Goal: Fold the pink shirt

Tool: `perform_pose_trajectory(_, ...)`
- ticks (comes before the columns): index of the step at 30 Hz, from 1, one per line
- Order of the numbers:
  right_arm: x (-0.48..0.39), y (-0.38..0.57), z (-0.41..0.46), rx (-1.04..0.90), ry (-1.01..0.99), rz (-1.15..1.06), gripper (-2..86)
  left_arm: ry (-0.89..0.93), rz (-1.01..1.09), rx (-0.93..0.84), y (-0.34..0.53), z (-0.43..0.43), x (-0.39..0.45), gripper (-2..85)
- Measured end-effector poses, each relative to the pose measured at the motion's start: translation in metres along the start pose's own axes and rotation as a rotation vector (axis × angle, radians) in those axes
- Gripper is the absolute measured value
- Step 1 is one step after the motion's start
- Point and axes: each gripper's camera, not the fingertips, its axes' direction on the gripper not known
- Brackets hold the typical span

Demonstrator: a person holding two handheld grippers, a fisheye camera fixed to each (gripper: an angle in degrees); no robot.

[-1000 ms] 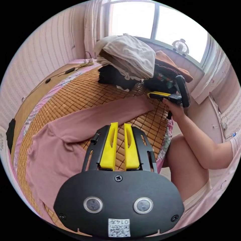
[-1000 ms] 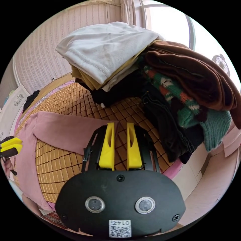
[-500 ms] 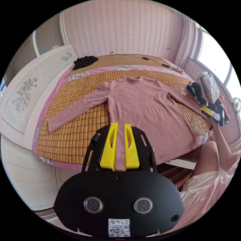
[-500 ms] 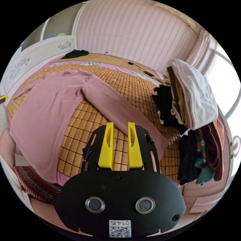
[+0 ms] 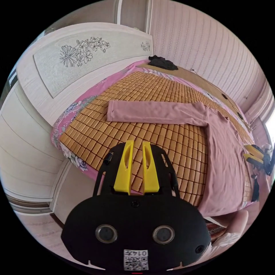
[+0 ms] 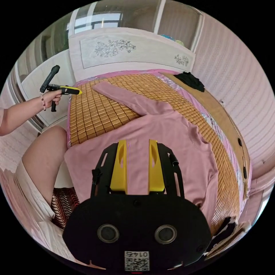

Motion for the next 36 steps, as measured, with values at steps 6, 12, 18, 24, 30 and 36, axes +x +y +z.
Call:
perform_pose_trajectory(6,-0.032,-0.173,0.090,-0.056,-0.189,-0.184,11.1,-0.004,-0.111,0.045,-0.033,0.031,-0.085,6.3)
perform_pose_trajectory(12,-0.037,-0.291,0.166,-0.113,-0.138,-0.166,9.8,0.028,-0.103,0.048,-0.055,0.062,-0.128,7.8)
perform_pose_trajectory(18,-0.029,-0.348,0.235,-0.234,-0.041,-0.109,10.7,0.000,-0.028,-0.045,-0.070,0.085,-0.146,7.5)
perform_pose_trajectory(24,-0.023,-0.364,0.259,-0.251,-0.067,-0.089,9.2,0.046,0.046,-0.043,-0.075,0.087,-0.157,4.9)
perform_pose_trajectory(30,-0.039,-0.366,0.261,-0.237,-0.046,-0.161,3.7,-0.076,0.226,-0.031,-0.078,0.087,-0.139,2.8)
perform_pose_trajectory(36,-0.044,-0.364,0.262,-0.247,-0.009,-0.207,1.0,-0.107,0.285,-0.040,-0.084,0.088,-0.133,0.8)
